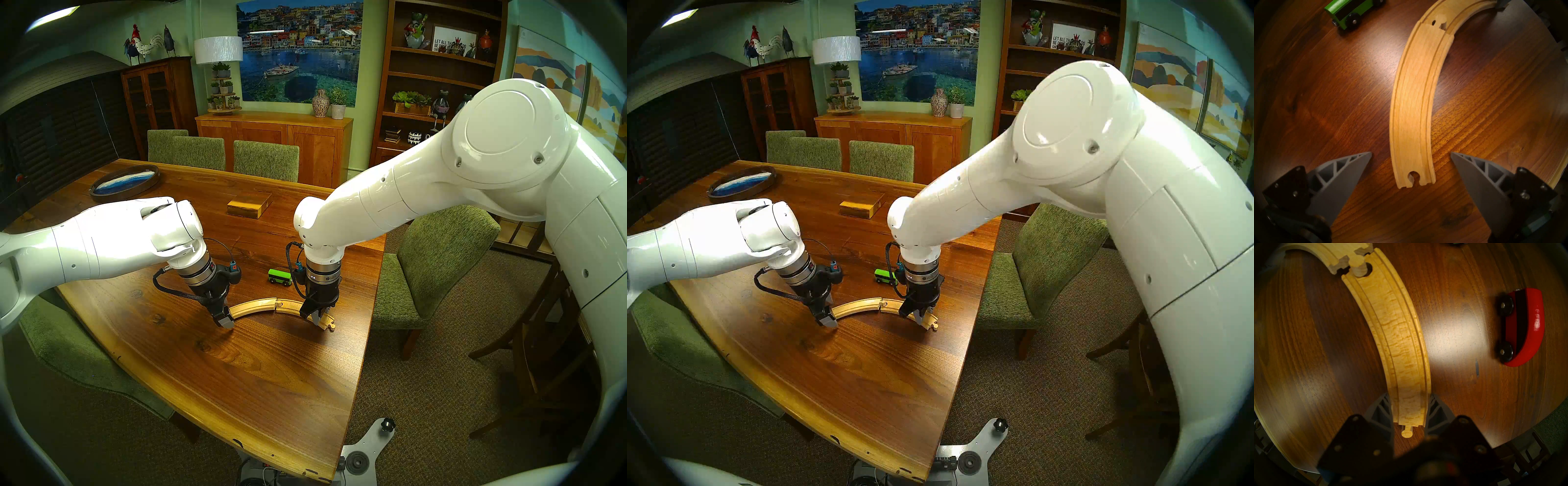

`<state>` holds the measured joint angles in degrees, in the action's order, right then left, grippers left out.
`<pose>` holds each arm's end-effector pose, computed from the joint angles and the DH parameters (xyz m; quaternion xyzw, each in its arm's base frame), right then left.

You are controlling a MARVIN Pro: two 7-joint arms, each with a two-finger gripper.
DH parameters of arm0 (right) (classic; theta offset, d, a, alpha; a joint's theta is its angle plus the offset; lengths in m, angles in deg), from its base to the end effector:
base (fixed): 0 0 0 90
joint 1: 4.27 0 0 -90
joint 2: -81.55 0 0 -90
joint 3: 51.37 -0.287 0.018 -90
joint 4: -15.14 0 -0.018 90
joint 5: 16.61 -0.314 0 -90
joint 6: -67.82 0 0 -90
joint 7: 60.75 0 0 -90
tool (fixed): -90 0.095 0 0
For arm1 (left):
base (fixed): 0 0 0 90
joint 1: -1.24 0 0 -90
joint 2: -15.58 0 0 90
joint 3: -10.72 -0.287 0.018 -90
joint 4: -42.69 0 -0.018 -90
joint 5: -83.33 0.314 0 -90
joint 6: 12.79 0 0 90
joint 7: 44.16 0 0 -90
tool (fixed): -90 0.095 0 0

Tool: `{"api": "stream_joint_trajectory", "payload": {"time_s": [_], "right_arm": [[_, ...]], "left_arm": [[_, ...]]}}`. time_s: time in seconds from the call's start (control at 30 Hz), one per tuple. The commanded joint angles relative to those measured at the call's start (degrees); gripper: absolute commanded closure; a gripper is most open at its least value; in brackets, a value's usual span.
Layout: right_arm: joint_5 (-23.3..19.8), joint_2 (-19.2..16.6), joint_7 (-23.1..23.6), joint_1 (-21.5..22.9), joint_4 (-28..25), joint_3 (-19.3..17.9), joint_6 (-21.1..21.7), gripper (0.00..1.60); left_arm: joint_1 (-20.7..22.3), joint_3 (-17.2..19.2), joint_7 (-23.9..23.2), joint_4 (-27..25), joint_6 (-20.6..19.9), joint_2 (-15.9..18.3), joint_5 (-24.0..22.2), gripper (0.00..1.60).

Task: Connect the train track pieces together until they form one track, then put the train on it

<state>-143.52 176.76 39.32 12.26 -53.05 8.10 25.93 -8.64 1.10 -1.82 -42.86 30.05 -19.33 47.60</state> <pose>0.4613 0.1893 -0.2299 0.8975 0.4408 -0.0090 0.0076 0.4469 0.0679 -0.2256 0.8461 -0.5244 0.0812 0.0501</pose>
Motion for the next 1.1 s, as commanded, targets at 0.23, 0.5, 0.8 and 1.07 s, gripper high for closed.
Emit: {"api": "stream_joint_trajectory", "payload": {"time_s": [0.23,0.5,0.8,1.07], "right_arm": [[-0.1,-0.3,-0.1,0.9,0.4,-0.3,-0.1,1.6],[-0.1,-0.3,-0.1,0.9,0.4,-0.3,-0.1,1.6],[-0.1,-0.3,-0.1,0.9,0.4,-0.4,-0.1,1.6],[-0.1,-0.3,-0.1,0.9,0.4,-0.4,-0.1,1.6]], "left_arm": [[1.7,1.3,-0.9,1.2,0.6,-0.9,-0.3,1.25],[1.3,1.1,-0.7,1.5,0.8,-1.0,-0.1,1.6],[1.2,1.4,0.2,1.2,0.1,-1.0,-0.3,1.6],[1.1,2.0,1.0,1.7,-1.0,-1.2,-1.4,1.6]]}}
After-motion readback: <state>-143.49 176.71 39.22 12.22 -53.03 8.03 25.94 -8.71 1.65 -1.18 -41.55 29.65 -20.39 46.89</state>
